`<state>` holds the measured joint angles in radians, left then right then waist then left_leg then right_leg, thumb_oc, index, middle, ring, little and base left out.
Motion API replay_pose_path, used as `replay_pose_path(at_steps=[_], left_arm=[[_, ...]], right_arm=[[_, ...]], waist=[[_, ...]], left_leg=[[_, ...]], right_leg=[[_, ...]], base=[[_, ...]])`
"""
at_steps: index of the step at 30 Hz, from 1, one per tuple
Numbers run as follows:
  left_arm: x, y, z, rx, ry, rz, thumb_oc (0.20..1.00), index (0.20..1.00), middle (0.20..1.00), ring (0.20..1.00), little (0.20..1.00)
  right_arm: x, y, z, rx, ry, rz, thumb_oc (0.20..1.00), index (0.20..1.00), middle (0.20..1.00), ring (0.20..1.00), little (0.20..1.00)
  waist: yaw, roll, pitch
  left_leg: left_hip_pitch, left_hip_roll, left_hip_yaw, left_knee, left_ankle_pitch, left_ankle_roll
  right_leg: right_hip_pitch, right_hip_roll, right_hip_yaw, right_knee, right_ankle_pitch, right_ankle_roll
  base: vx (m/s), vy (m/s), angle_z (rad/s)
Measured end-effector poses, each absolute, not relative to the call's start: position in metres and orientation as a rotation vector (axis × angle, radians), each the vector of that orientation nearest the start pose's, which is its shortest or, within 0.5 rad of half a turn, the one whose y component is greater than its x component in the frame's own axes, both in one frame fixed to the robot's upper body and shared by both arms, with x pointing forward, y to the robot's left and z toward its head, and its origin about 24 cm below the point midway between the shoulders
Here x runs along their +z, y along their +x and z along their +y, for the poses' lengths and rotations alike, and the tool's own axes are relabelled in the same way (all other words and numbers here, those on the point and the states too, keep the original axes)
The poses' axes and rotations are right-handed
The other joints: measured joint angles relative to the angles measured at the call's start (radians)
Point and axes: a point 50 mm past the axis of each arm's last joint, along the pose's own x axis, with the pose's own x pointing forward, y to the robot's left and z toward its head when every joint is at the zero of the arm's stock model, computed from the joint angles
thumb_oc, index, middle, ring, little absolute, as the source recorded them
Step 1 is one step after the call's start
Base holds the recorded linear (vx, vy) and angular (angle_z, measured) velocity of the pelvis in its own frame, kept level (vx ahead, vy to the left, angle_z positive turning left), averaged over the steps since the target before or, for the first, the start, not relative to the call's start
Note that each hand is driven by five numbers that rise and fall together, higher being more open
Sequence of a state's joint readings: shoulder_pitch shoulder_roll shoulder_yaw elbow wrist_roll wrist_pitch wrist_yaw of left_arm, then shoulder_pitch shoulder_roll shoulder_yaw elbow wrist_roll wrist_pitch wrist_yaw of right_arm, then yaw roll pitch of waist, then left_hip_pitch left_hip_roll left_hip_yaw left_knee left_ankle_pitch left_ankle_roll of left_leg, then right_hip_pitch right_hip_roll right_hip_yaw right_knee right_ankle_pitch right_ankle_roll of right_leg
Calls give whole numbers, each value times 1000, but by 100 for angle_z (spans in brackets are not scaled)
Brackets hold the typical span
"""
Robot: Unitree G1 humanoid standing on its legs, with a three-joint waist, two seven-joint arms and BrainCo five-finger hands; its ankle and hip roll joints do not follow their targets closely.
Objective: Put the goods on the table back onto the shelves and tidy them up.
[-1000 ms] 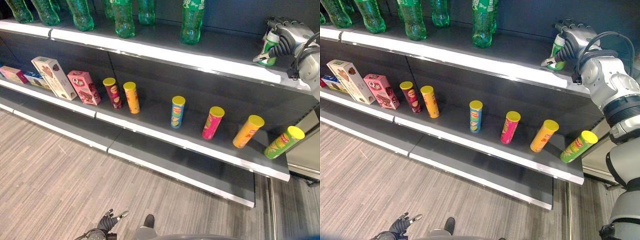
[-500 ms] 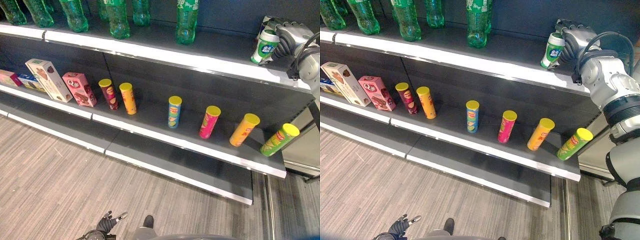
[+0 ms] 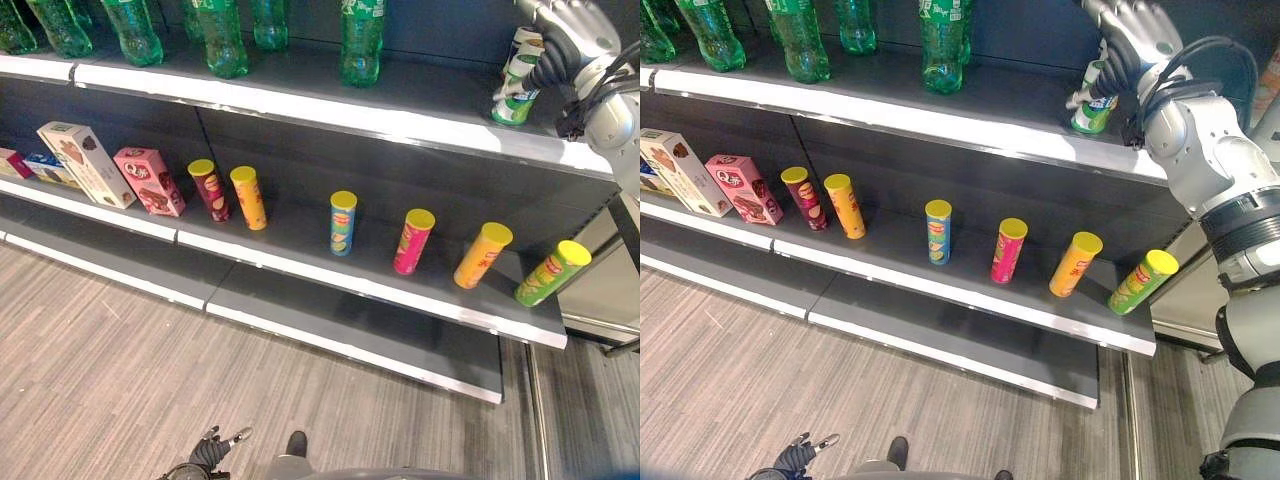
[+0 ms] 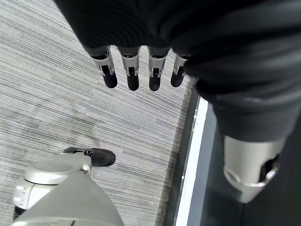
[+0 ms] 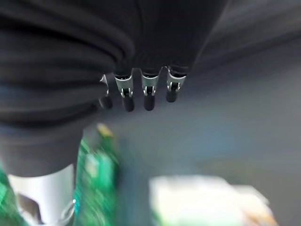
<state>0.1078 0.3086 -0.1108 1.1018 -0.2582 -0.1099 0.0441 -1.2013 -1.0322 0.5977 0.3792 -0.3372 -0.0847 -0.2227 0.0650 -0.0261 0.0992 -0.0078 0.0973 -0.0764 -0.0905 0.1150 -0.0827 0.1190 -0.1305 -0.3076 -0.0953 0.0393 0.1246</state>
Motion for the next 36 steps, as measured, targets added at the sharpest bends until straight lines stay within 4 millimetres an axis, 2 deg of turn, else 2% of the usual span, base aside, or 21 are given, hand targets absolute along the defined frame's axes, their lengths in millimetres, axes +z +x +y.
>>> replay_pose_path(at_steps=[5,8,10,14,16,19,22,27,36], left_arm=[[-149,81,262,275,142,1079,1000,1000,1000,1000,1000],[-150,79,261,274,139,1085,1000,1000,1000,1000,1000],[-151,80,258,270,133,1083,1000,1000,1000,1000,1000],[-150,82,254,255,126,1070,1000,1000,1000,1000,1000],[-150,84,250,233,127,1060,1000,1000,1000,1000,1000],[-150,92,242,190,119,1038,1000,1000,1000,1000,1000],[-148,97,240,184,116,1016,1000,1000,1000,1000,1000],[-146,105,234,160,93,982,1000,1000,1000,1000,1000],[-145,104,234,161,94,981,1000,1000,1000,1000,1000]], right_arm=[[355,330,-193,-217,-1417,-941,1000,1000,1000,1000,1000],[345,328,-174,-78,-1284,-974,1000,1000,1000,1000,1000],[332,328,-160,78,-1128,-957,1000,1000,1000,1000,1000],[313,339,-149,269,-808,-839,1000,1000,1000,1000,1000],[300,353,-143,317,-611,-751,1000,1000,1000,1000,1000],[277,368,-129,378,-429,-626,1000,1000,1000,1000,1000],[271,372,-123,396,-364,-591,1000,1000,1000,1000,1000],[256,389,-135,309,-207,-486,1000,1000,1000,1000,1000],[256,390,-139,250,-195,-475,1000,1000,1000,1000,1000]], waist=[[1,3,2],[6,3,3],[11,3,2],[23,-1,1],[30,-1,0],[35,-1,0],[44,-1,0],[69,2,0],[62,5,-1]], left_leg=[[7,0,1,-5,-2,-1],[10,1,1,-5,-10,3],[8,1,-1,-5,-17,2],[8,0,-4,-5,-14,6],[10,-3,-4,-5,-9,0],[7,-4,-16,-4,-7,-2],[7,-8,-26,2,-5,-3],[5,-12,-33,0,-6,-5],[2,-11,-30,-4,-9,-2]], right_leg=[[7,0,0,0,0,0],[15,1,0,0,-2,0],[15,1,-2,0,-4,2],[16,1,-5,1,-4,1],[18,1,-6,1,-3,1],[17,2,-15,2,-3,1],[23,0,-29,3,-6,2],[26,0,-35,5,-8,2],[22,-1,-33,6,-9,2]], base=[[0,0,0],[0,0,0],[0,0,0],[-2,0,1],[0,0,0],[-9,-4,8],[-2,0,13],[-7,3,4],[0,0,0]])
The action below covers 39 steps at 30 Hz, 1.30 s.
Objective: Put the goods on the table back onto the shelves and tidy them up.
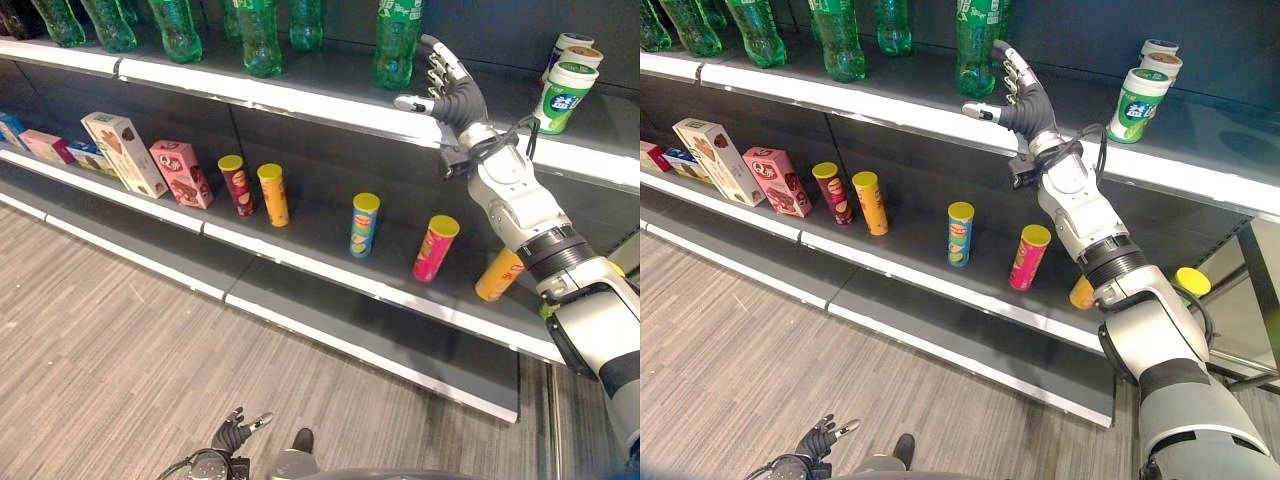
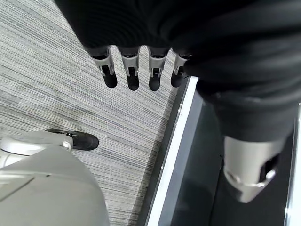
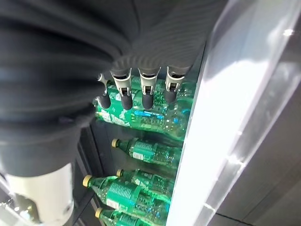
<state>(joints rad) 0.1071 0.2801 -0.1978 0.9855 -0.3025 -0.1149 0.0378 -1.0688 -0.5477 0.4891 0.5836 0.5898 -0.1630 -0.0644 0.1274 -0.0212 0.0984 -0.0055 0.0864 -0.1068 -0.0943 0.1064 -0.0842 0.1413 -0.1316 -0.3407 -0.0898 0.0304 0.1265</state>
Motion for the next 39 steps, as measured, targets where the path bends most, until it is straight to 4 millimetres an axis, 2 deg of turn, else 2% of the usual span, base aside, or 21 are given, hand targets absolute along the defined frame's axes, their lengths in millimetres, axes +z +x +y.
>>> replay_pose_path(at_steps=[18,39], left_arm=[[-147,101,235,171,98,1002,1000,1000,1000,1000,1000],[-147,100,235,172,102,1010,1000,1000,1000,1000,1000]], right_arm=[[260,391,-150,152,-230,-473,1000,1000,1000,1000,1000],[260,392,-152,141,-276,-472,1000,1000,1000,1000,1000]], waist=[[-50,1,-1],[-70,14,2]], left_leg=[[7,5,11,5,1,-1],[9,14,39,5,1,-1]], right_leg=[[-2,1,13,0,0,0],[-16,3,42,-4,6,-4]], base=[[-3,2,-1],[-5,2,-3]])
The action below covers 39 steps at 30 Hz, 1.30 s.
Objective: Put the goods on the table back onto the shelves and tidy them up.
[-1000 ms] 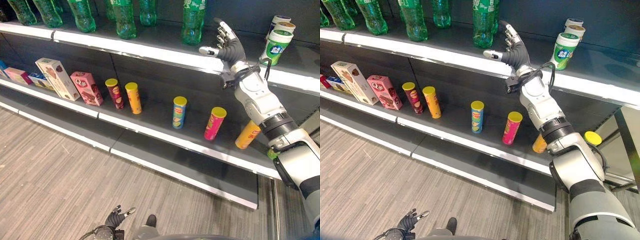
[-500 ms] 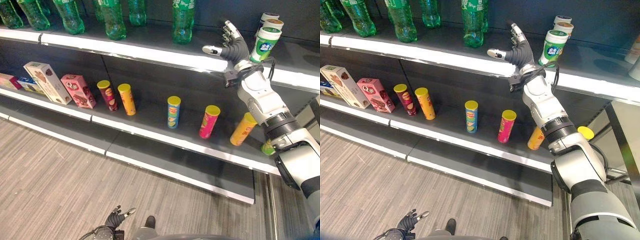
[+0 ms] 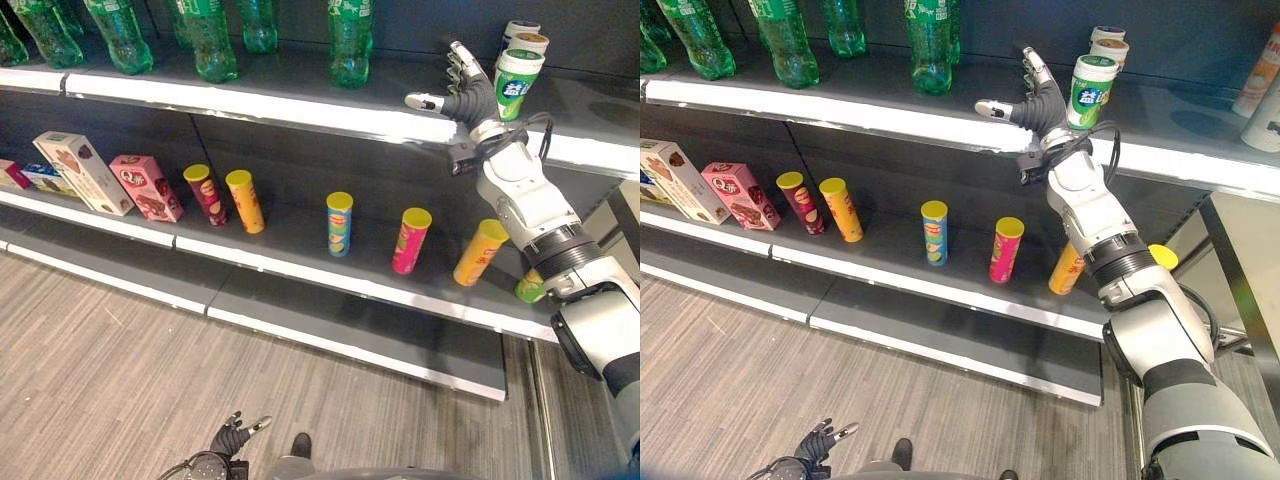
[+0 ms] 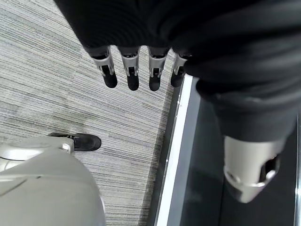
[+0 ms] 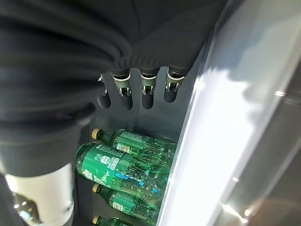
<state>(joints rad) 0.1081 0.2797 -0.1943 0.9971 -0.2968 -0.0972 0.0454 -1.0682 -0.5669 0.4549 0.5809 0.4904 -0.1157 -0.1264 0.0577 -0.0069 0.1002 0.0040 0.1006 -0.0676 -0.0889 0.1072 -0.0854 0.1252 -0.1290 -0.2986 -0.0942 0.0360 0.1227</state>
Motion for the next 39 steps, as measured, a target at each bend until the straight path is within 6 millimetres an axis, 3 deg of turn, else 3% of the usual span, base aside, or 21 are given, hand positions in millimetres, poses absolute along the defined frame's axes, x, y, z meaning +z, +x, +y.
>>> replay_pose_path(at_steps=[39], left_arm=[[-147,100,236,173,106,1017,1000,1000,1000,1000,1000]], right_arm=[[267,390,-165,81,-356,-496,1000,1000,1000,1000,1000]], waist=[[-5,7,16]], left_leg=[[1,2,19,0,-1,1]], right_leg=[[-11,0,20,-1,3,0]], base=[[-1,1,-1]])
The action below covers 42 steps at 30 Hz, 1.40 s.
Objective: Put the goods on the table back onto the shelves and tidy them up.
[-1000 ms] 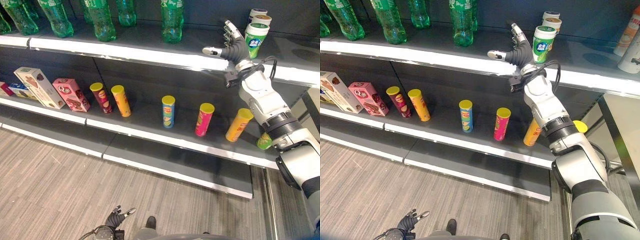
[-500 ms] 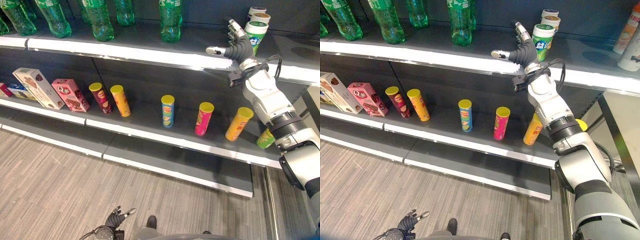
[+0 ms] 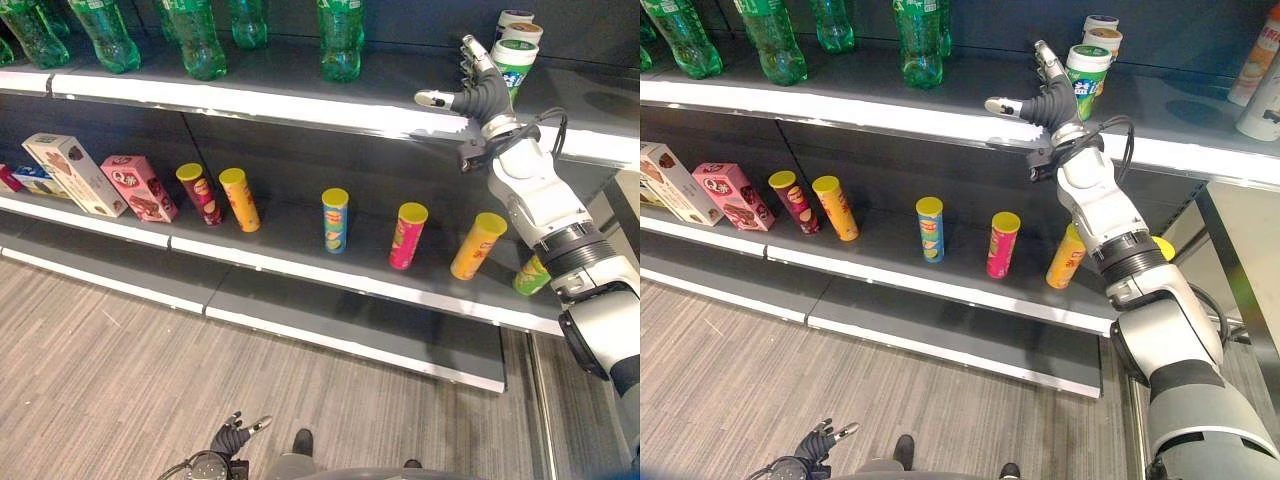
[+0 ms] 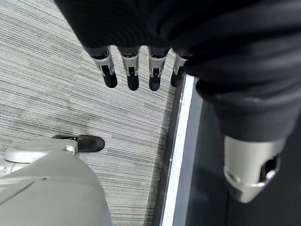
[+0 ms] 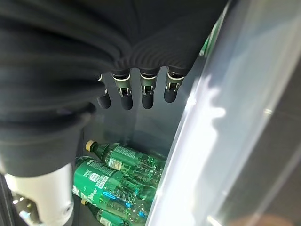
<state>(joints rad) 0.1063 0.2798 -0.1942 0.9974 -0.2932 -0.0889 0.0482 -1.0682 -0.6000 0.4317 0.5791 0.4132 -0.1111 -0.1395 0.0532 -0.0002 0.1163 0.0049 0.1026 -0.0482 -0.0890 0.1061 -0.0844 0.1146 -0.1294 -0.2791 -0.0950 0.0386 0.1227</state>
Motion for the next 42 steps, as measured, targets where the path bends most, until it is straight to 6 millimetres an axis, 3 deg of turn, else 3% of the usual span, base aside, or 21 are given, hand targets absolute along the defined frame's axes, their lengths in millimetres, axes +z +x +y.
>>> replay_pose_path(at_steps=[9,36,42], left_arm=[[-148,99,236,179,110,1020,1000,1000,1000,1000,1000],[-150,95,237,183,121,1044,1000,1000,1000,1000,1000],[-149,97,238,188,117,1039,1000,1000,1000,1000,1000]], right_arm=[[268,391,-167,70,-350,-491,1000,1000,1000,1000,1000],[267,391,-171,56,-357,-482,1000,1000,1000,1000,1000],[274,382,-161,158,-418,-521,1000,1000,1000,1000,1000]], waist=[[-19,0,4],[-21,3,4],[-20,3,4]], left_leg=[[1,0,1,0,0,0],[15,1,20,0,-3,2],[14,0,20,0,-3,2]], right_leg=[[0,0,2,0,0,0],[2,0,22,0,4,0],[2,1,22,0,4,0]], base=[[0,0,0],[0,1,-1],[0,0,0]])
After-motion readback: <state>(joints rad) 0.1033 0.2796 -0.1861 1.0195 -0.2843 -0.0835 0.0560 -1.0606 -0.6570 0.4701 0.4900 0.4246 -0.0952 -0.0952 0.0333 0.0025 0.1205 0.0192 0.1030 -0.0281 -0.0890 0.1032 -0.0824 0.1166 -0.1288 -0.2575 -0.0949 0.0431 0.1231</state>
